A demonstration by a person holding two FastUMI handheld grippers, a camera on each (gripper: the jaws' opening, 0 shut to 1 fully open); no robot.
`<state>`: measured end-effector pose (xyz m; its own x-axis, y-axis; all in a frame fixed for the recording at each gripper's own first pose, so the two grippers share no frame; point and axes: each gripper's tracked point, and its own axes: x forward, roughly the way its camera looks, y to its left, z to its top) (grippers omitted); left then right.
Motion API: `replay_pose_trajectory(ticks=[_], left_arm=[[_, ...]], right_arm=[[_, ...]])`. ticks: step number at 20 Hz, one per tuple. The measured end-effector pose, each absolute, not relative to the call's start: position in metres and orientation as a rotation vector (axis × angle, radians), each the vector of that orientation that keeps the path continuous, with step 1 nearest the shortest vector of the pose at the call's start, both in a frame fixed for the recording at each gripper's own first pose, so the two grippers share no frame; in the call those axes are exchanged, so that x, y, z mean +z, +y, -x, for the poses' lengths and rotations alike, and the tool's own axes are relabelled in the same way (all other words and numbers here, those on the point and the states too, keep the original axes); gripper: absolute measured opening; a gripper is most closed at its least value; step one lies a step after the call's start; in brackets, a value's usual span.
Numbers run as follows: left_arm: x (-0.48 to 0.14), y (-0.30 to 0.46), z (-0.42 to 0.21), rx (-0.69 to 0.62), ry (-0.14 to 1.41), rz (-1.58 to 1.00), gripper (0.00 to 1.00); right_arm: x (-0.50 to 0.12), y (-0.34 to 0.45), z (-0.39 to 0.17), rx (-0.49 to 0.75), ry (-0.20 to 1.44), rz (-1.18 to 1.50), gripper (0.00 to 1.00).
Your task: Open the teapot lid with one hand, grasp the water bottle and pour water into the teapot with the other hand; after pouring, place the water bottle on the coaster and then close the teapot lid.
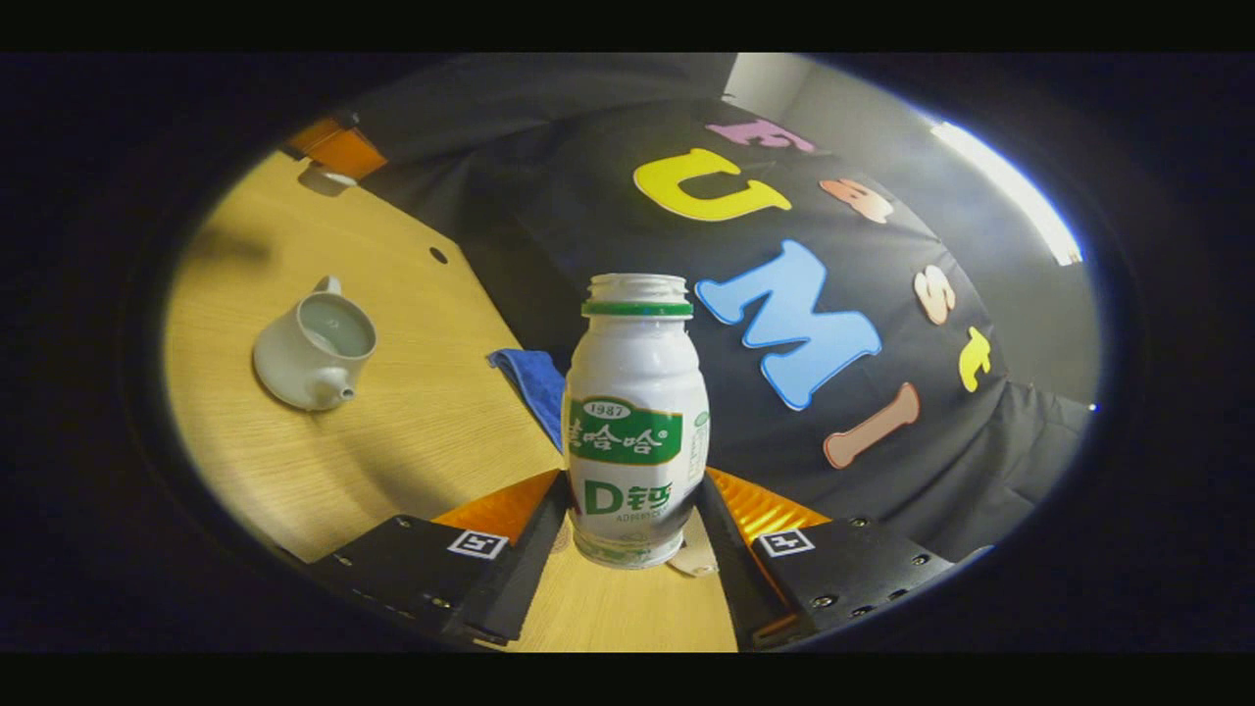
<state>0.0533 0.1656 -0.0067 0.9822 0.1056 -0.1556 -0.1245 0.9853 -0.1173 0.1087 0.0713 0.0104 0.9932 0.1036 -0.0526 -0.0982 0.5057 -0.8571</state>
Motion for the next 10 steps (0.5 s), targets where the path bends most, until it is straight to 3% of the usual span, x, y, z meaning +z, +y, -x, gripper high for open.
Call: replay_pose_trajectory(ticks=[10], left_arm=[[-0.016, 0.176, -0.051, 0.126, 0.166, 0.134, 0.1]], right_arm=[[0.007, 0.094, -0.125, 0.159, -0.065, 1.325, 0.78]])
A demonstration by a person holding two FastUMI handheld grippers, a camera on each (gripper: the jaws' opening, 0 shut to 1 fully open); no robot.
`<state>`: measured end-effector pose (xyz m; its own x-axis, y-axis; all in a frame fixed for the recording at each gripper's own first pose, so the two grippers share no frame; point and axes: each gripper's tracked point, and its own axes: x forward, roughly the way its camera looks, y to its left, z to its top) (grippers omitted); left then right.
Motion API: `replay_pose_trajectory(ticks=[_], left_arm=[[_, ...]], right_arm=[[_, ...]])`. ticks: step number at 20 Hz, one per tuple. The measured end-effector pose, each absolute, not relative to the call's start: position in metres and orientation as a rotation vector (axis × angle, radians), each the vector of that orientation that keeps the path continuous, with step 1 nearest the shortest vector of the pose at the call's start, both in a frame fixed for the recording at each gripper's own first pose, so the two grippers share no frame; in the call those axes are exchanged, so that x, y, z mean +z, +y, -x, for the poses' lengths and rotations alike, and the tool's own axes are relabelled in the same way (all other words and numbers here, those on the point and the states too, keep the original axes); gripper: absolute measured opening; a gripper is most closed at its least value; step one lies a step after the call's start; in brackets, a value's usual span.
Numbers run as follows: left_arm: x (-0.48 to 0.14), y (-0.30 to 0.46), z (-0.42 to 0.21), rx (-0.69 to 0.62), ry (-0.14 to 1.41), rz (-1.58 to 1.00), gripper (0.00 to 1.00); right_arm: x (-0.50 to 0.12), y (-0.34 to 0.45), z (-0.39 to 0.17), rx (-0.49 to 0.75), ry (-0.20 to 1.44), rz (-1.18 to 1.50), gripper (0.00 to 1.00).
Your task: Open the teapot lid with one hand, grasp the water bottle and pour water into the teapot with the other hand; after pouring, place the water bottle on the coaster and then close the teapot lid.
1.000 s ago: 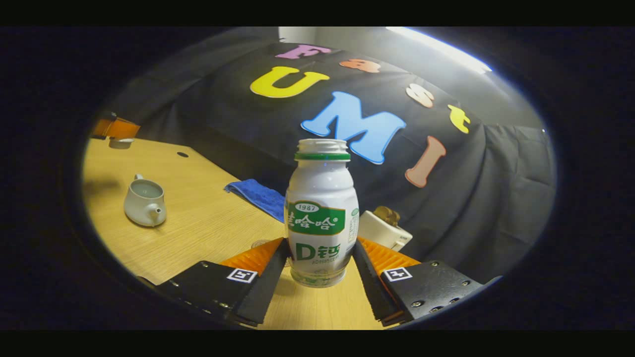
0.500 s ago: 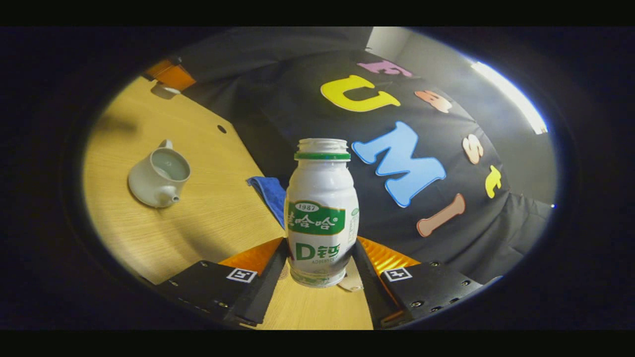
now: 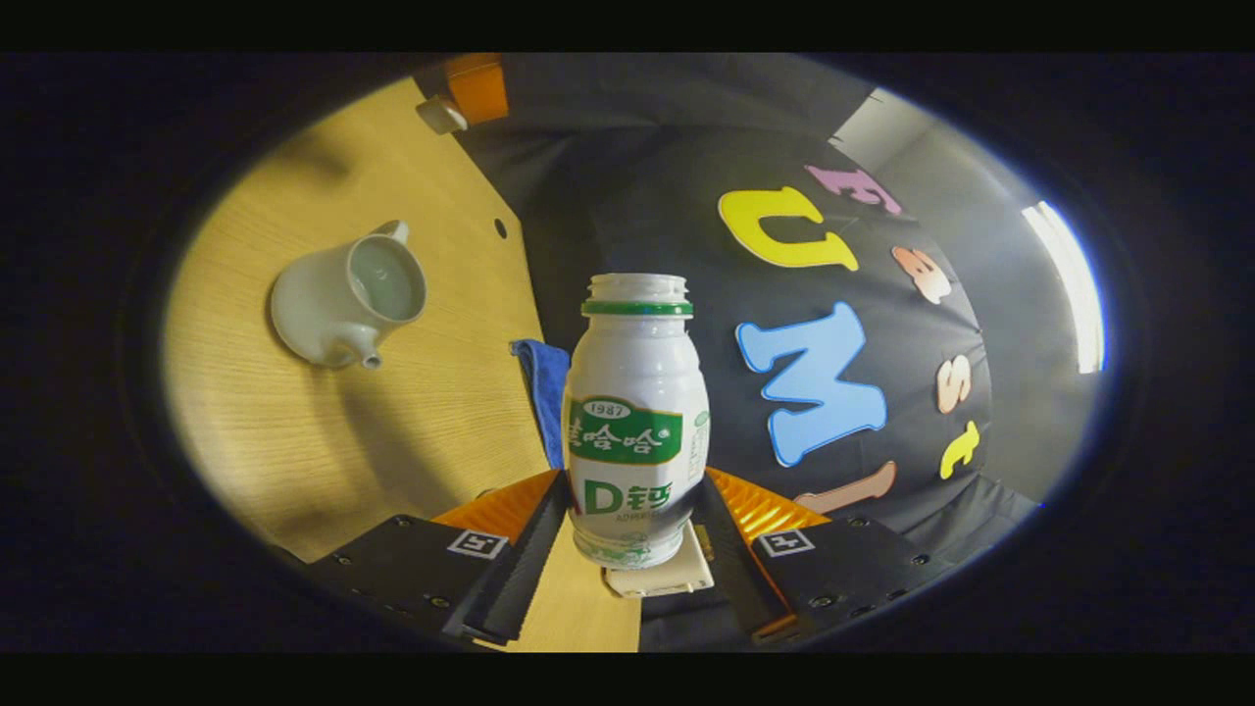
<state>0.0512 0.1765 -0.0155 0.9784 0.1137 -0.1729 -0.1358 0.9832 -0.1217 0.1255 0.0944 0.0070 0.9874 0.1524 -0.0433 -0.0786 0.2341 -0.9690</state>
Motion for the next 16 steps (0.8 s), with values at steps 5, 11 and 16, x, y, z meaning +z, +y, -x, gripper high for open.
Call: replay_pose_trajectory(ticks=[5, 11, 16], left_arm=[[-0.018, 0.181, -0.05, 0.13, 0.172, 0.133, 0.1], [-0.019, 0.185, -0.051, 0.137, 0.174, 0.132, 0.1], [-0.019, 0.187, -0.05, 0.14, 0.172, 0.134, 0.1]], right_arm=[[0.009, 0.101, -0.126, 0.167, -0.095, 1.425, 0.78], [0.007, 0.105, -0.128, 0.175, -0.128, 1.513, 0.78], [0.015, 0.107, -0.129, 0.171, -0.159, 1.565, 0.77]])
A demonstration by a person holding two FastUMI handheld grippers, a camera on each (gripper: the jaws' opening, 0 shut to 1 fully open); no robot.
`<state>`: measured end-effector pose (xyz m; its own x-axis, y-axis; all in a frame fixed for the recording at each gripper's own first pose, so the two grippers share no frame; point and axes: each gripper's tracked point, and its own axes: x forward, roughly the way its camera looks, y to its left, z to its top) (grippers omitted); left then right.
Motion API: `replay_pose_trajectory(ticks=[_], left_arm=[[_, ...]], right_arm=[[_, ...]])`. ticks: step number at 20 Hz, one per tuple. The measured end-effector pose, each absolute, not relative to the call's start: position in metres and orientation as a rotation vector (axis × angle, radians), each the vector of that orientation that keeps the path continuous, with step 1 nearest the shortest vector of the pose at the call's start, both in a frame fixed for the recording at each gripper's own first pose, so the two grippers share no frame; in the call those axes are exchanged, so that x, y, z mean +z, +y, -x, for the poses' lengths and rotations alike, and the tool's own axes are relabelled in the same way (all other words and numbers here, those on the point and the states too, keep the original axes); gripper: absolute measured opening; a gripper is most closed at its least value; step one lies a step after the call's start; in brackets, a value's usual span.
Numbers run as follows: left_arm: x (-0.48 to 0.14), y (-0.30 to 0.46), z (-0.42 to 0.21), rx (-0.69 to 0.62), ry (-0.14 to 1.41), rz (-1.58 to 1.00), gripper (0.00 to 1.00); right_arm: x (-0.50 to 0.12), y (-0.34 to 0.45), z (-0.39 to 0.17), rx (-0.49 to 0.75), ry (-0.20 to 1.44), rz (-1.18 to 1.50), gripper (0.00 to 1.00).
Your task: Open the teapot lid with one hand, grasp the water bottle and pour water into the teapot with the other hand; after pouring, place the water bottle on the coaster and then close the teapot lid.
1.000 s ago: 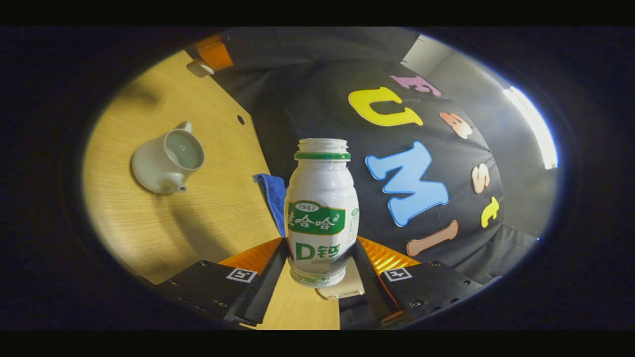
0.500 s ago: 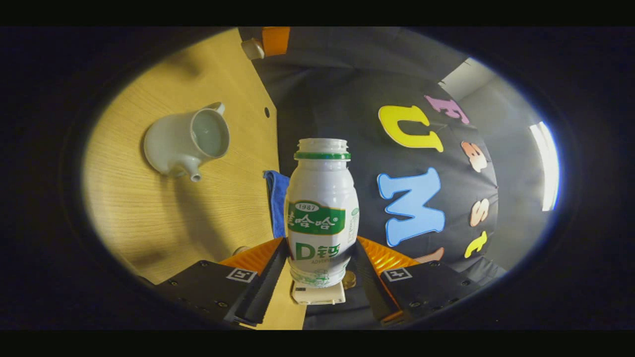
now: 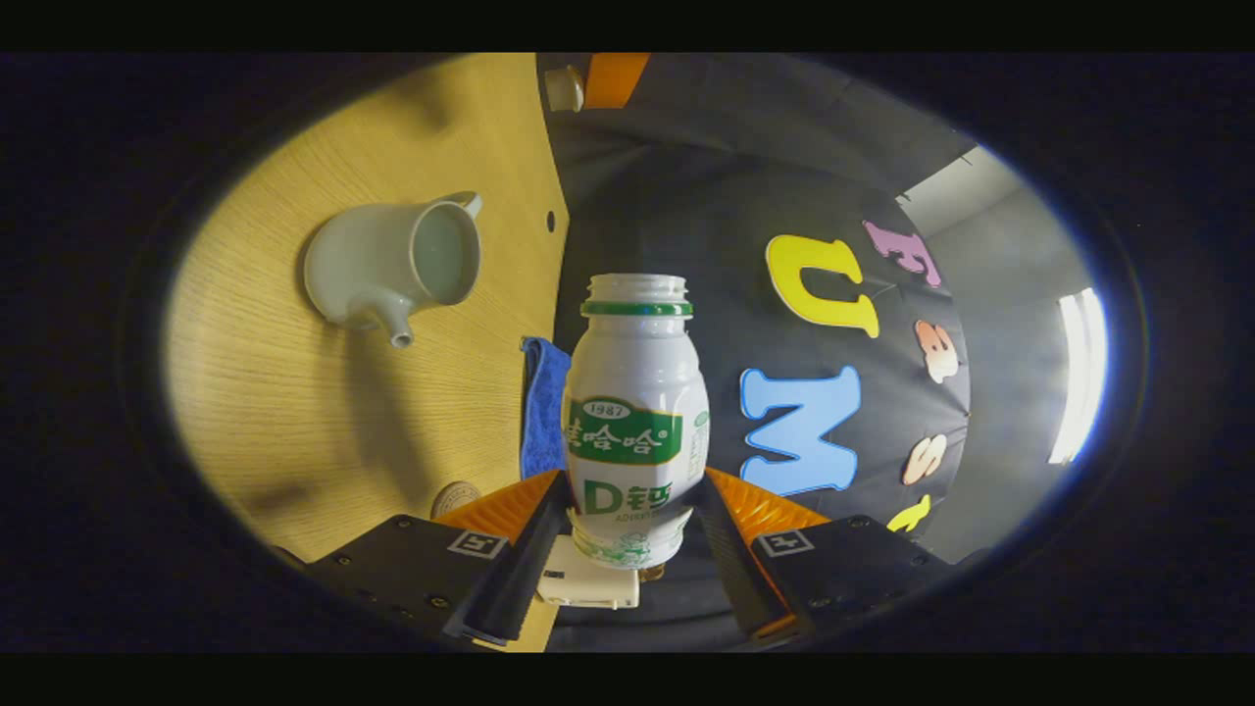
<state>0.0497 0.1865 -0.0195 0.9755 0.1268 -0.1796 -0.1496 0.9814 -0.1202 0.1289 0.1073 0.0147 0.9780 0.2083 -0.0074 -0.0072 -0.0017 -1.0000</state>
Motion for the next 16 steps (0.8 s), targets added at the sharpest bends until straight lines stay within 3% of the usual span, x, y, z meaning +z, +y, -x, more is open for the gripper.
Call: replay_pose_trajectory(ticks=[16], left_arm=[[-0.023, 0.182, -0.049, 0.133, 0.182, 0.139, 0.1]], right_arm=[[0.028, 0.112, -0.128, 0.159, -0.246, 1.701, 0.77]])
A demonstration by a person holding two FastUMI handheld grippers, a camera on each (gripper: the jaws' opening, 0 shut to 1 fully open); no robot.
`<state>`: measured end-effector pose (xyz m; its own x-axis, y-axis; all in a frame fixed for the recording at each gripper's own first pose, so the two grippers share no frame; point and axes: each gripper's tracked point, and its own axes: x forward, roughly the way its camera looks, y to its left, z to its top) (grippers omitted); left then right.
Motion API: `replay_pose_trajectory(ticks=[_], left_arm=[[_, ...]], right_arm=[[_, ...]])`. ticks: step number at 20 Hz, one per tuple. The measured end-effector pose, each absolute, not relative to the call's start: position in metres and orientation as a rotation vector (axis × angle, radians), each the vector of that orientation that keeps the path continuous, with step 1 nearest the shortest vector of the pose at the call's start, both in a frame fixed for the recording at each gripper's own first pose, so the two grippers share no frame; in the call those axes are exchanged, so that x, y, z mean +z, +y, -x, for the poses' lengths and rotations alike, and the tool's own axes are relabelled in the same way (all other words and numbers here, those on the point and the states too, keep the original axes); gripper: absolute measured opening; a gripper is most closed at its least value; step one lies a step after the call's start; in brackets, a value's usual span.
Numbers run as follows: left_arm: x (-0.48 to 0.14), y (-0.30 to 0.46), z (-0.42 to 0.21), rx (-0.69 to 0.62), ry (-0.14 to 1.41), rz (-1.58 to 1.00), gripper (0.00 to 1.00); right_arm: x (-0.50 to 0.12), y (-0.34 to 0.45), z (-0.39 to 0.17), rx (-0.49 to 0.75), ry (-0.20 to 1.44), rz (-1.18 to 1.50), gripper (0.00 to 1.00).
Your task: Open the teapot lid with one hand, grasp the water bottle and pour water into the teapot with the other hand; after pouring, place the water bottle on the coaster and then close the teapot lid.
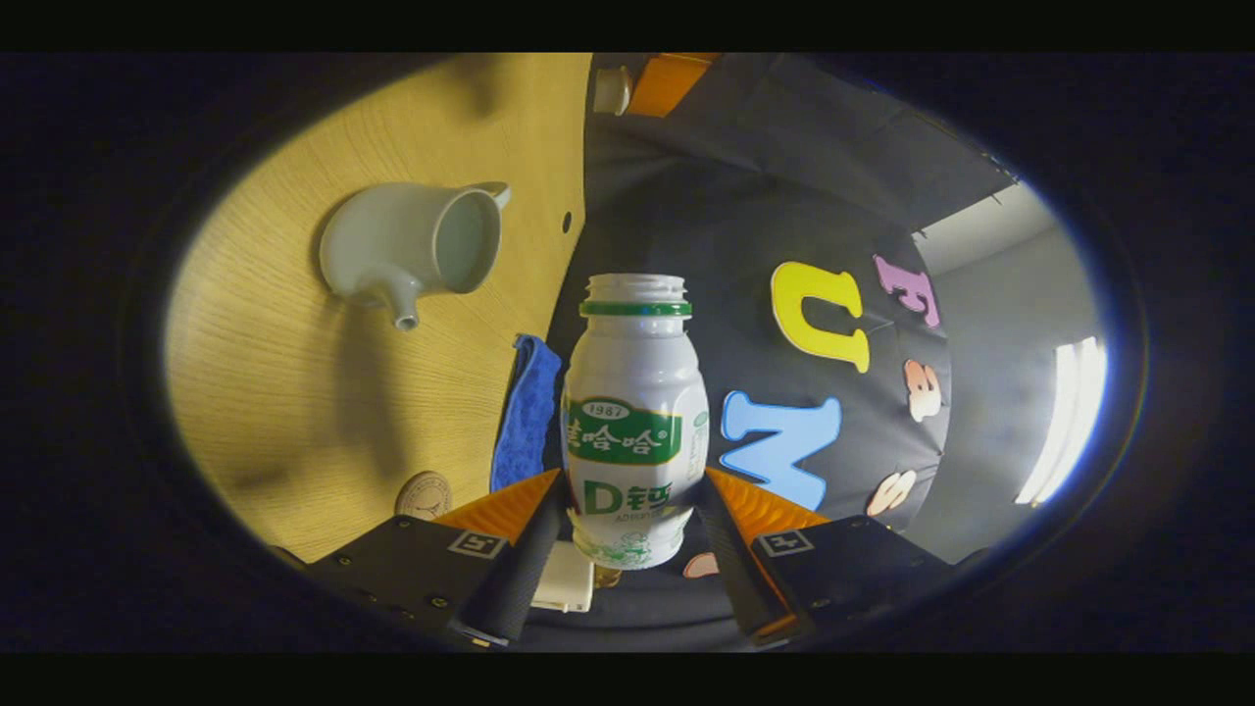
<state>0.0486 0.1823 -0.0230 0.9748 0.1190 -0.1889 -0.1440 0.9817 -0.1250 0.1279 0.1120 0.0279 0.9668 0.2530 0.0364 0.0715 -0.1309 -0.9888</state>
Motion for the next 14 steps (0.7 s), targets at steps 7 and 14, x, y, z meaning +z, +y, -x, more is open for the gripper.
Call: replay_pose_trajectory(ticks=[7, 14], left_arm=[[-0.024, 0.18, -0.049, 0.129, 0.186, 0.141, 0.1], [-0.024, 0.18, -0.048, 0.128, 0.186, 0.141, 0.1]], right_arm=[[0.032, 0.116, -0.126, 0.167, -0.274, 1.741, 0.77], [0.038, 0.116, -0.128, 0.158, -0.291, 1.755, 0.77]])
